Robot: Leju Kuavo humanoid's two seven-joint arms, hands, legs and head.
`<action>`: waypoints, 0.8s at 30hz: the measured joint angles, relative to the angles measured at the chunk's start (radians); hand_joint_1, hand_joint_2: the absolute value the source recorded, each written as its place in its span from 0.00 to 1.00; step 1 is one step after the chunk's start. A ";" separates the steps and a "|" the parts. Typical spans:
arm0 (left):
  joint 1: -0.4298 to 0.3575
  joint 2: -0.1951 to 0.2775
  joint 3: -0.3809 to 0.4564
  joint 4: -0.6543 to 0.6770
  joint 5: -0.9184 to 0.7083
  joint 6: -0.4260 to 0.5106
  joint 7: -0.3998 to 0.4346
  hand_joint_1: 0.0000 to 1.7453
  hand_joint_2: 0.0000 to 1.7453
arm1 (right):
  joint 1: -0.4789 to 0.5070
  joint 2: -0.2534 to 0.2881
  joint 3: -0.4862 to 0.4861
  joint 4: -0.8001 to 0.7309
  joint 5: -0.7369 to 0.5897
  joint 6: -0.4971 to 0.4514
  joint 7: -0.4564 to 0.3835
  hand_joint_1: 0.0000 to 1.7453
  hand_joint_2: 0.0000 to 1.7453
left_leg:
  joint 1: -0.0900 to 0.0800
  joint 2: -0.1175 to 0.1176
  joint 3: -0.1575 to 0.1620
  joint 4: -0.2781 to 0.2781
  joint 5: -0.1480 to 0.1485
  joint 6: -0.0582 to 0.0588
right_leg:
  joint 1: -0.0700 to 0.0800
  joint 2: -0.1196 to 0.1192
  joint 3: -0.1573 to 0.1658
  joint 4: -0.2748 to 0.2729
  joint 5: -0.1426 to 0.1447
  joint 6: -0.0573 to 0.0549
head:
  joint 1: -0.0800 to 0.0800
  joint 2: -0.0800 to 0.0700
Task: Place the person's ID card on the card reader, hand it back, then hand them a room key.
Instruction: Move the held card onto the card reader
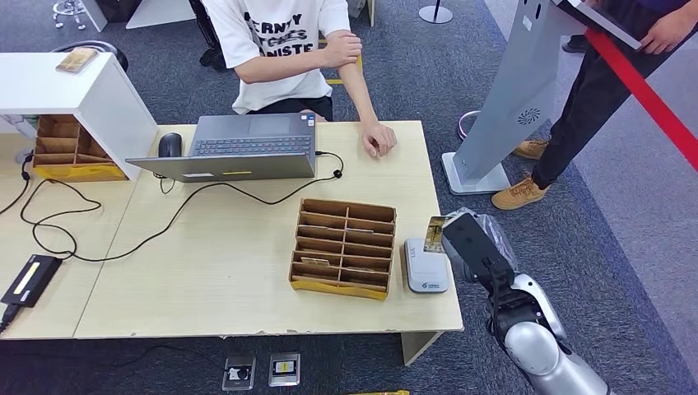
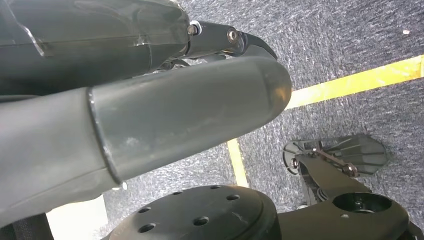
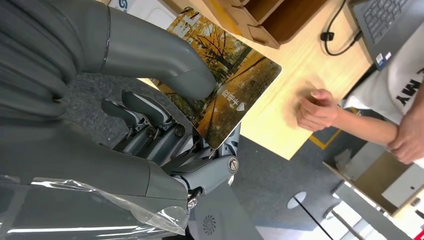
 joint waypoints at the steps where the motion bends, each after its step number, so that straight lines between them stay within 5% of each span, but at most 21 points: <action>1: 0.000 0.000 0.000 0.000 0.000 0.000 0.000 0.00 0.00 | -0.003 0.000 0.003 0.009 -0.005 0.004 -0.003 1.00 1.00 | 0.000 0.000 0.000 0.000 0.000 0.000 | 0.000 0.000 0.000 0.000 0.000 0.000 | 0.000 0.000; 24: -0.001 0.000 0.000 0.000 0.021 0.017 0.023 0.00 0.00 | -0.114 0.043 0.096 0.285 -0.089 0.062 -0.105 1.00 1.00 | 0.000 -0.001 -0.001 0.000 0.000 0.000 | 0.000 -0.001 0.000 0.000 0.000 0.000 | 0.000 0.000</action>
